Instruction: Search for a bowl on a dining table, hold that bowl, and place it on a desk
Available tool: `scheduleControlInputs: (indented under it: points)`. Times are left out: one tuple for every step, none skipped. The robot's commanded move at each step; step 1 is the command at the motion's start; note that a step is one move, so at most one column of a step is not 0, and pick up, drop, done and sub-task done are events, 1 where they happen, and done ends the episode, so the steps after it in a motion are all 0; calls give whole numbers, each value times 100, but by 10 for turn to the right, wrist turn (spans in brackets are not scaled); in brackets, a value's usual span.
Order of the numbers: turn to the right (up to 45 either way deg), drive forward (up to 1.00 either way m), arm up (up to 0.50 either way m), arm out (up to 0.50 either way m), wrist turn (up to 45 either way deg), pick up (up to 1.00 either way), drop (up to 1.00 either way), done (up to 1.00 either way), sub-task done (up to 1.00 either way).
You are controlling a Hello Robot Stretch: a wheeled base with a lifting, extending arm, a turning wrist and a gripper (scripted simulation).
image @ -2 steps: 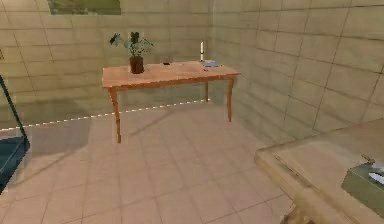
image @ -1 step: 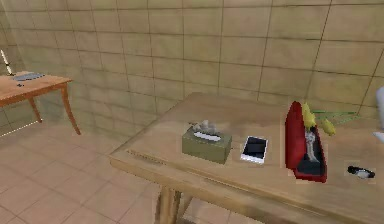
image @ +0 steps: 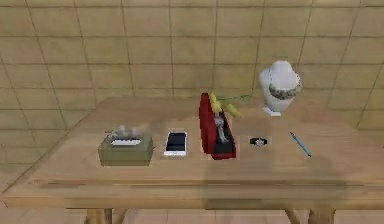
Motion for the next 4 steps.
scheduleControlInputs:
  points:
    - [0, 15, 0, 0, 0, 0, 0, 0, 0]
    - [-450, 0, 0, 0, 0, 0, 0, 0, 0]
    - [-270, 0, 0, 0, 0, 0, 0, 0, 0]
    - [0, 0, 0, 42, 0, 0, 0, 0, 0]
